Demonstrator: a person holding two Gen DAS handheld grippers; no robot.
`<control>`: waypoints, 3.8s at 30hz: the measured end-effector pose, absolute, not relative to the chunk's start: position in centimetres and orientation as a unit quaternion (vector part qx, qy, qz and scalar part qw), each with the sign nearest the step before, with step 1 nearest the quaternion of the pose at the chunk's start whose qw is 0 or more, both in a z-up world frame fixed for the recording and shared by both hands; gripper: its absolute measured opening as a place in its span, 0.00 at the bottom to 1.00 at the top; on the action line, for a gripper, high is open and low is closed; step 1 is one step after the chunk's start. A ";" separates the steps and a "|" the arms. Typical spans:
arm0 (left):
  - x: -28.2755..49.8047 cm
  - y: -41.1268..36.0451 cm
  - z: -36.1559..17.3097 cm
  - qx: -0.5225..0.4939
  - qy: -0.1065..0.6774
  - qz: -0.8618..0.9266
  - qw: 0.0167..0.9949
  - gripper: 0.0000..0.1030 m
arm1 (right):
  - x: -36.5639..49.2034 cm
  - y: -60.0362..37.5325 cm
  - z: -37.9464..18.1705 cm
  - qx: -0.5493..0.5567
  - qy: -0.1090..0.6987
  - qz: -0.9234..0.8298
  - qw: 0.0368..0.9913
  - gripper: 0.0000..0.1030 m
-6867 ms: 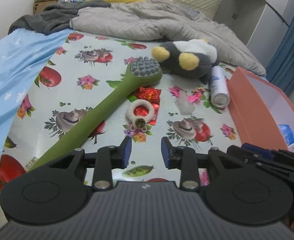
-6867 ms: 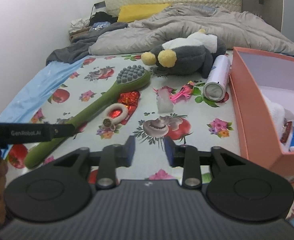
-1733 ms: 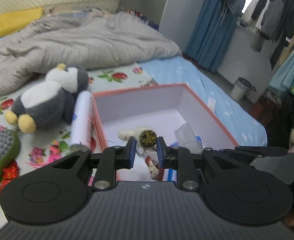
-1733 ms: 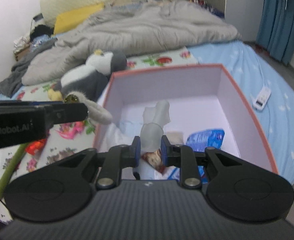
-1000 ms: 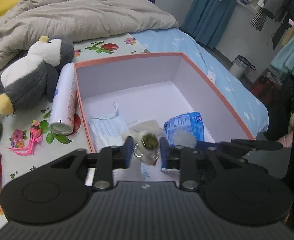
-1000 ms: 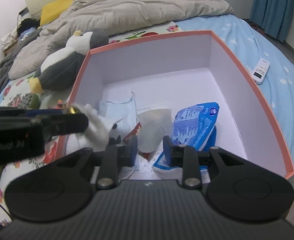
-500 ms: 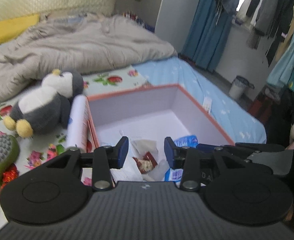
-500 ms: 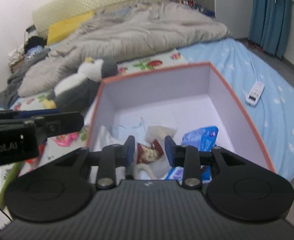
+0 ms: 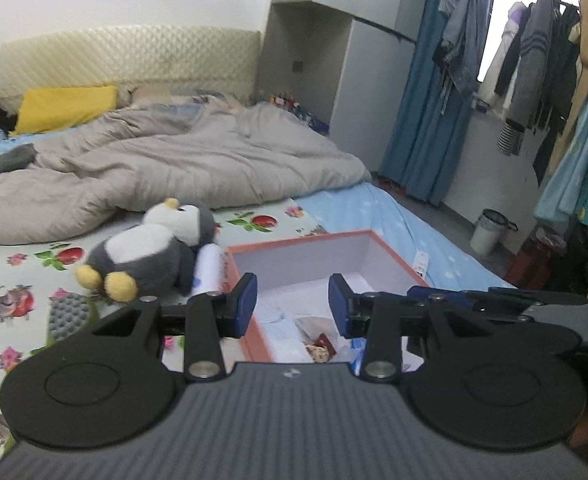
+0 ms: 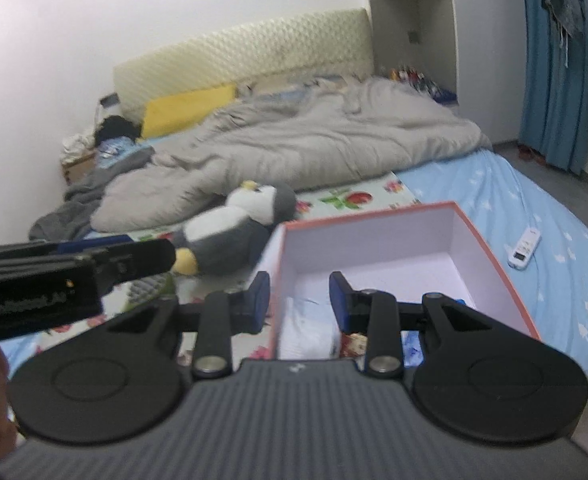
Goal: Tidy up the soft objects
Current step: 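Open the left tool to drop the hair tie while the right tool releases the cup, then withdraw both tools from the box back toward the pile, then close the left tool on the red foil packet while the right tool grips the pink feather toy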
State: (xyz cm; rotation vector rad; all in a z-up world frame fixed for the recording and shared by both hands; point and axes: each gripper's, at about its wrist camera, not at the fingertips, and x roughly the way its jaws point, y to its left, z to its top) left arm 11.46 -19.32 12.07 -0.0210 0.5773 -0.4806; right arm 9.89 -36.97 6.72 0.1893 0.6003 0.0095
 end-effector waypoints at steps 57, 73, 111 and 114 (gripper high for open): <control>13.7 -1.7 -8.3 -0.032 0.364 -0.049 0.929 0.60 | 11.5 -22.2 -8.6 0.081 0.356 0.084 0.927 0.35; 23.2 -0.6 -13.5 -0.041 0.373 -0.023 0.927 0.67 | 20.3 -21.4 -12.4 0.090 0.359 0.079 0.925 0.35; 30.5 -1.1 -18.0 0.042 0.378 -0.036 0.924 0.68 | 31.3 -18.8 -17.1 0.054 0.342 0.034 0.938 0.37; 30.6 -1.2 -18.2 0.043 0.377 -0.035 0.925 0.68 | 31.5 -18.7 -17.4 0.054 0.342 0.030 0.938 0.34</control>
